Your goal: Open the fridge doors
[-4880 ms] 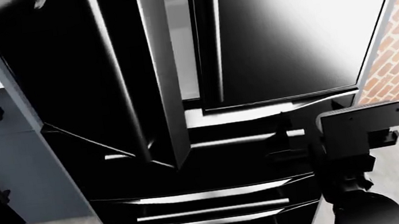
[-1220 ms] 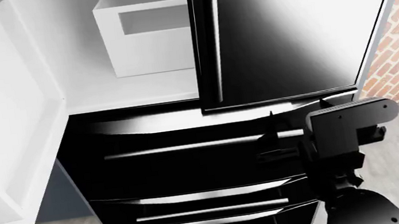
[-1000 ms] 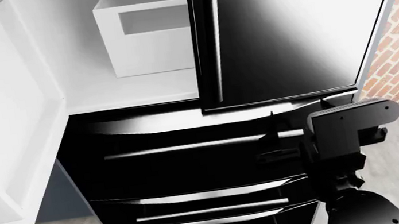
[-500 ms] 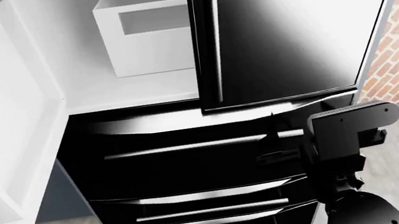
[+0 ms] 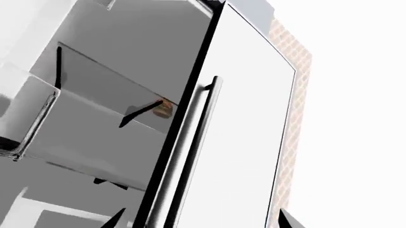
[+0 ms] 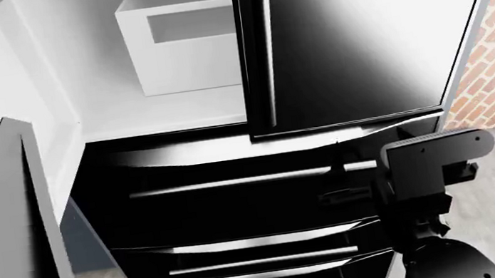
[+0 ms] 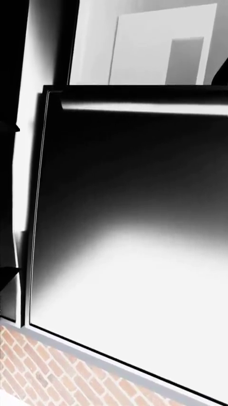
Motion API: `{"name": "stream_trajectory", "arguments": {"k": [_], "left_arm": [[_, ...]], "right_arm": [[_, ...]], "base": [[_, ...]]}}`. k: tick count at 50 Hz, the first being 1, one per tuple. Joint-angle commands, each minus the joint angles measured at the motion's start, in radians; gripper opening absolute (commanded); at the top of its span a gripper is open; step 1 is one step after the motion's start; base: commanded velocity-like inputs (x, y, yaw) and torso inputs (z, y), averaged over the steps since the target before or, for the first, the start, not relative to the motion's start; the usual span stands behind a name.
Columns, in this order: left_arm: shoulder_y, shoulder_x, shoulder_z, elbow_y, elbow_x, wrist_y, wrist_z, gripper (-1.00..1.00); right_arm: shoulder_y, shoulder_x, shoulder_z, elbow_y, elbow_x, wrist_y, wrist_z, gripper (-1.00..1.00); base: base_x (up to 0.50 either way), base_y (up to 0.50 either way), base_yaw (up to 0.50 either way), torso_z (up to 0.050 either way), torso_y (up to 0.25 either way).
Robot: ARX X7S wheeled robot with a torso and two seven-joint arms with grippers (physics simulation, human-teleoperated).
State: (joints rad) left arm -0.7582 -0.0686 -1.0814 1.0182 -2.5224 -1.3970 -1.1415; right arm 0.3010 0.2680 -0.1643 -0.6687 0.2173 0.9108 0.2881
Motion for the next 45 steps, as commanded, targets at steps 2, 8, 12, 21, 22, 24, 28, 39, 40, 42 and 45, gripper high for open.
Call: {"name": "stream_trajectory", "arguments": {"k": [2, 8, 12, 21, 22, 24, 28, 39, 40, 42, 45], "left_arm": [[0.028, 0.056, 0.089, -0.012, 0.201, -0.172, 0.066, 1.0], [0.076, 0.068, 0.135, 0.028, 0.57, -0.153, 0.347, 1.0], [0.089, 0.068, 0.212, 0.029, 0.7, -0.147, 0.399, 1.0], [0.364, -0.068, 0.804, 0.018, 1.435, 0.326, 0.713, 1.0], [0.375, -0.062, 0.837, 0.001, 1.491, 0.342, 0.733, 1.0], [0.392, -0.062, 0.894, -0.028, 1.581, 0.376, 0.767, 1.0], [0.439, -0.074, 1.034, -0.116, 1.812, 0.523, 0.847, 1.0], [0.394, -0.076, 1.133, -0.311, 1.999, 0.683, 0.874, 1.0], [0.379, -0.076, 1.131, -0.331, 1.996, 0.678, 0.874, 1.0], [0.344, -0.073, 1.132, -0.377, 2.009, 0.677, 0.866, 1.0], [0.32, -0.07, 1.142, -0.422, 2.031, 0.695, 0.861, 1.0]], "right_arm": [[-0.007, 0.003, 0.0, 0.003, 0.005, -0.006, 0.004, 1.0], [-0.019, 0.005, 0.004, 0.003, 0.008, -0.013, 0.005, 1.0], [-0.022, 0.004, 0.003, 0.008, 0.008, -0.02, 0.008, 1.0], [-0.024, 0.005, 0.002, 0.011, 0.011, -0.026, 0.01, 1.0], [-0.026, 0.005, 0.002, 0.01, 0.011, -0.026, 0.011, 1.0], [-0.028, 0.006, 0.002, 0.009, 0.012, -0.028, 0.013, 1.0], [-0.031, 0.006, 0.001, 0.011, 0.014, -0.028, 0.014, 1.0], [-0.029, 0.003, -0.008, 0.018, 0.015, -0.034, 0.02, 1.0], [-0.033, 0.003, -0.006, 0.024, 0.016, -0.041, 0.019, 1.0], [-0.034, 0.005, 0.0, 0.027, 0.019, -0.042, 0.018, 1.0], [-0.03, 0.006, 0.0, 0.023, 0.02, -0.035, 0.02, 1.0]], "base": [[0.0, 0.0, 0.0, 0.0, 0.0], [0.0, 0.0, 0.0, 0.0, 0.0], [0.0, 0.0, 0.0, 0.0, 0.0], [0.0, 0.0, 0.0, 0.0, 0.0], [0.0, 0.0, 0.0, 0.0, 0.0], [0.0, 0.0, 0.0, 0.0, 0.0], [0.0, 0.0, 0.0, 0.0, 0.0], [0.0, 0.0, 0.0, 0.0, 0.0], [0.0, 0.0, 0.0, 0.0, 0.0], [0.0, 0.0, 0.0, 0.0, 0.0], [0.0, 0.0, 0.0, 0.0, 0.0]]}}
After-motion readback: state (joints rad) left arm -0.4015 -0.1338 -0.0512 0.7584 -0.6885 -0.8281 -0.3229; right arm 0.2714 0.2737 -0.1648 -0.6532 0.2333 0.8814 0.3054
